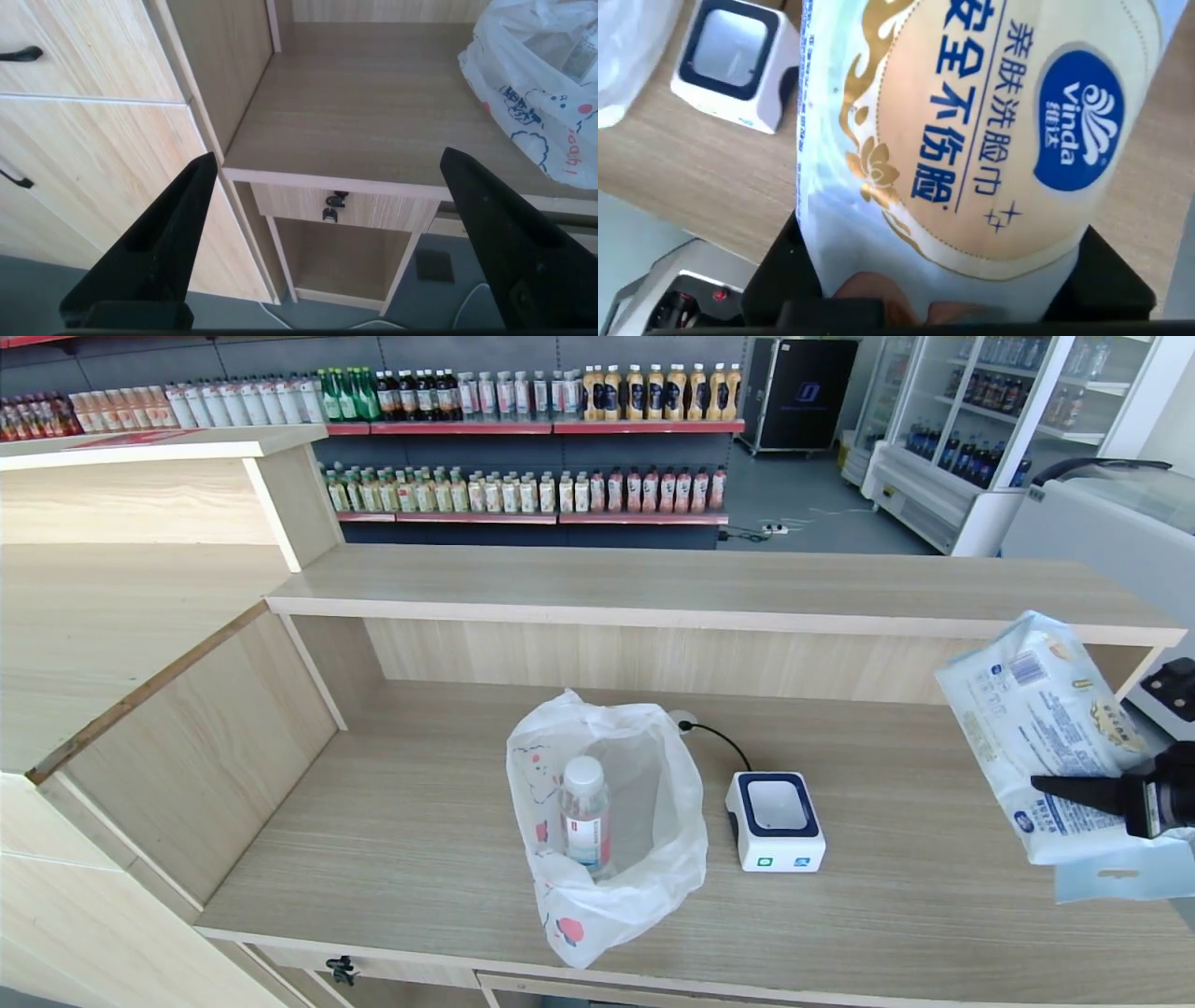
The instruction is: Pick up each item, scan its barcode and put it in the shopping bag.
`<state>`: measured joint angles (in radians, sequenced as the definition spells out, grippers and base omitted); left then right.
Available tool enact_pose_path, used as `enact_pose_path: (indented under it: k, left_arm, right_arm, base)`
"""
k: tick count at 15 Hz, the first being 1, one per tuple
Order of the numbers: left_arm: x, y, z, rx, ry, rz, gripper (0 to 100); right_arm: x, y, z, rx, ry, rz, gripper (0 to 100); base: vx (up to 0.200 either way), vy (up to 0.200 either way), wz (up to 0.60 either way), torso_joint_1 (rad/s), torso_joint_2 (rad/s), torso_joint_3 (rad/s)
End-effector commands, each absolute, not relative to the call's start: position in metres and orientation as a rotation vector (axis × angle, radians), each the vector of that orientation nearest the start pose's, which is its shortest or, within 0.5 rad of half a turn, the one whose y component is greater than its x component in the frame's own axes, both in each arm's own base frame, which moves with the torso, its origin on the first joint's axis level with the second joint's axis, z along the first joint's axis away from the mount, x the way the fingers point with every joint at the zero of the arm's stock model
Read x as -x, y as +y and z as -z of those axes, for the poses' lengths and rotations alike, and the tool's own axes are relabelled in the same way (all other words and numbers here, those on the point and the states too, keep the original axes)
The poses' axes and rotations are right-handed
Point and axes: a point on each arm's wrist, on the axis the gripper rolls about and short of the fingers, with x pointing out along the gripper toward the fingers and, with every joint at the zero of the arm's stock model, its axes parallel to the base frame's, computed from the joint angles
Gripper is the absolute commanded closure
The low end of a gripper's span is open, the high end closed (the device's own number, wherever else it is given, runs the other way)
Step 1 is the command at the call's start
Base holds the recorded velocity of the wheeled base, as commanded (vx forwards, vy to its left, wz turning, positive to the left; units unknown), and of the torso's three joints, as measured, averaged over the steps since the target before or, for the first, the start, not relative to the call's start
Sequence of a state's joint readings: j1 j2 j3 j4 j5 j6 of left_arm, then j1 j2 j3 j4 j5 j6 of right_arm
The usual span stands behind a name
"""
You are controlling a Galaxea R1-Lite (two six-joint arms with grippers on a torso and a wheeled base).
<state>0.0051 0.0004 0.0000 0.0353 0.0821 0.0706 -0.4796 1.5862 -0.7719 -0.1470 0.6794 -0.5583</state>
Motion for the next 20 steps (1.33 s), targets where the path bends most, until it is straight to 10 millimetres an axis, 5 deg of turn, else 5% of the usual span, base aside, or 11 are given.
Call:
enact_pose_path:
  k: [1,4,9,15,20]
  left_arm:
    - [0.023,0.002,-0.072,-0.072,0.038,-0.088,0]
    - [0.023,0.002,-0.072,-0.072,0.038,-0.088,0]
    - [0.023,0.002,-0.072,-0.072,0.038,-0.088,0]
    - [0.023,0.002,-0.072,-0.072,0.038,-0.086,0]
    - [0.023,0.002,-0.072,-0.072,0.038,-0.086,0]
  right_arm:
    - [-0.169,-0.051,-0.204,0.244,0.302,-0.562,100]
    - [-0.155,-0.011,-0.207,0.223,0.270,-0.851,100]
    - [-0.133,0.026,-0.220,0.277,0.165,-1.110,100]
    - [-0.094,0.055,-0.241,0.357,0.152,-1.275,100]
    - [-0.090,0.060,-0.253,0.363,0.127,-1.290,100]
  base:
    - [0.000,0.000,0.00,0.000,0.00,0.000]
    - [0.000,0.000,0.00,0.000,0.00,0.000]
    - [0.000,0.000,0.00,0.000,0.00,0.000]
    - [0.000,0.000,0.00,0.000,0.00,0.000]
    - [0.000,0.000,0.00,0.000,0.00,0.000]
